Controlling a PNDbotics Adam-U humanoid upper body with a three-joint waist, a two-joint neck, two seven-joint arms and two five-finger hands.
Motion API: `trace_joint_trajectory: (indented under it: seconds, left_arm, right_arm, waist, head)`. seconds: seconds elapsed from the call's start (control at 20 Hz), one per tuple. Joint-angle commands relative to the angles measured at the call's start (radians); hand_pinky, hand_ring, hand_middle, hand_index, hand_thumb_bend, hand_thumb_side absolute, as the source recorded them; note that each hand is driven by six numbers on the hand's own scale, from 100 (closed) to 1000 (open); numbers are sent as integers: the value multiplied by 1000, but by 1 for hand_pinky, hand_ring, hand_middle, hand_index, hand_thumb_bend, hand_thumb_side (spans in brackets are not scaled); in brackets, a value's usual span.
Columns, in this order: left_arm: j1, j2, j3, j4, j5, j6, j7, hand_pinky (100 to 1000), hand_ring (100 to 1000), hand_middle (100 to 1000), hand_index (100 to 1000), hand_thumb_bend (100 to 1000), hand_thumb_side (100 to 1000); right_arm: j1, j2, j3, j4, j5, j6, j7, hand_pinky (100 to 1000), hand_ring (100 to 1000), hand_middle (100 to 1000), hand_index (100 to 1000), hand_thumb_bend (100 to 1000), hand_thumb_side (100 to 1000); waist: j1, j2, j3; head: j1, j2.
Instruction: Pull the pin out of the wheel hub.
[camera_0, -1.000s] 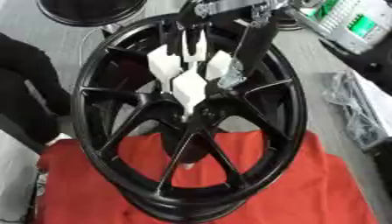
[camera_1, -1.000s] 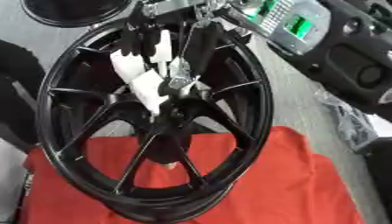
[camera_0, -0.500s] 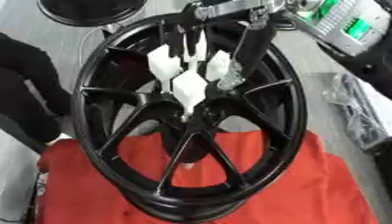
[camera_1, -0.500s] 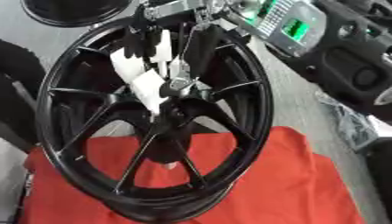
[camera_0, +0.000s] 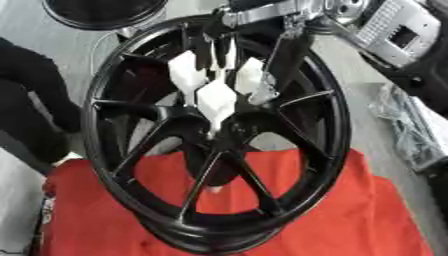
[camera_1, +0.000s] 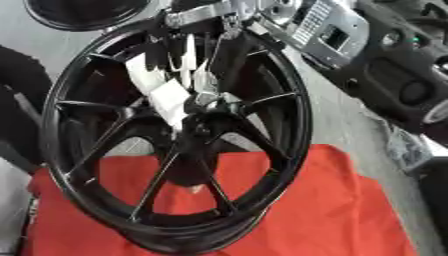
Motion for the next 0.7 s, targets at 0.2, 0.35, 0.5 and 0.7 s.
trace_joint_trajectory:
  seconds: [0.2,0.35,0.5,0.7]
  left_arm:
    - [-14,16,1,-16,0,0,-5,641,808,720,718,339,677]
    - [-15,16,0,-16,0,0,-6,642,808,720,718,338,677]
    - [-15,16,-2,-16,0,1,-7,641,809,721,718,338,678]
    - [-15,16,-3,-16,1,1,-9,641,809,721,718,337,678]
  right_arm:
    - [-5,-1,-11,4,19,5,-15,733,647,662,757,484,158]
    - [0,3,-11,5,26,6,-21,732,646,660,757,481,158]
    - [4,5,-11,6,33,6,-24,729,643,659,756,478,155]
    - [6,11,-11,9,40,6,-29,730,644,659,756,475,150]
  waist:
    - [5,-16,2]
    - [5,-16,3]
    - [5,-16,3]
    - [5,-16,4]
  head:
    - [-4,5]
    - [-4,5]
    - [-4,5]
    - [-4,5]
